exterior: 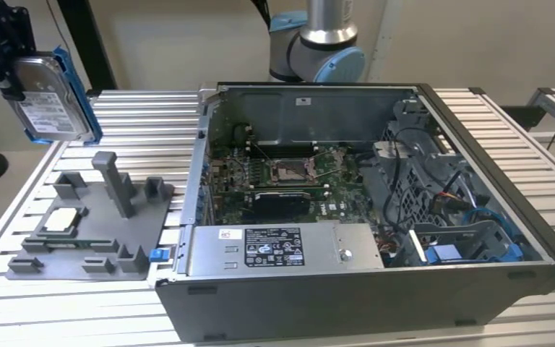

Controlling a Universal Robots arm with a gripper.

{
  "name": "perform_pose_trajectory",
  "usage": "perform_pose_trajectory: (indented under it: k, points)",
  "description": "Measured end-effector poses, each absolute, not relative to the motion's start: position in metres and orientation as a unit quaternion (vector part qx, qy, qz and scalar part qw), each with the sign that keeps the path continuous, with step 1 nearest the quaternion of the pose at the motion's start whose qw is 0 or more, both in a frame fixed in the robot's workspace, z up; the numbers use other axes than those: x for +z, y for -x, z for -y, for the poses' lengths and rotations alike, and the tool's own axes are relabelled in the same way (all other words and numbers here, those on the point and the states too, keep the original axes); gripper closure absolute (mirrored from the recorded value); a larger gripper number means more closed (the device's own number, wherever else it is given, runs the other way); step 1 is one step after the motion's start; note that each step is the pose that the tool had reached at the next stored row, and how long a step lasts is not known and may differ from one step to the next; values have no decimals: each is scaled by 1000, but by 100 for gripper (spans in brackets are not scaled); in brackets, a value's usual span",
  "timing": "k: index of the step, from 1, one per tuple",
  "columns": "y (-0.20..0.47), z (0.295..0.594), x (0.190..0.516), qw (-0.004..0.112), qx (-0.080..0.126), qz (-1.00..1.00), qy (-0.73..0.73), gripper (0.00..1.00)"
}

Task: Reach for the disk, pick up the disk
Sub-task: 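Pick up the disk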

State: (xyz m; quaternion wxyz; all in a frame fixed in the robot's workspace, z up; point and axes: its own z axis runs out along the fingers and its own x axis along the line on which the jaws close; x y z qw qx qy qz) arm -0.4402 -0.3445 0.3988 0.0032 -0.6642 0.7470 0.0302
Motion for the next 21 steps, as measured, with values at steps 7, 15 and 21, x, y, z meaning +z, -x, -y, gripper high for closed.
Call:
perform_pose_trajectory:
  k: [7,15,21]
  points:
    - [440,344,408,2,28,-747,664,100]
    - [440,344,425,0,26,-747,664,100]
    - [440,344,440,-1,25,-747,664,100]
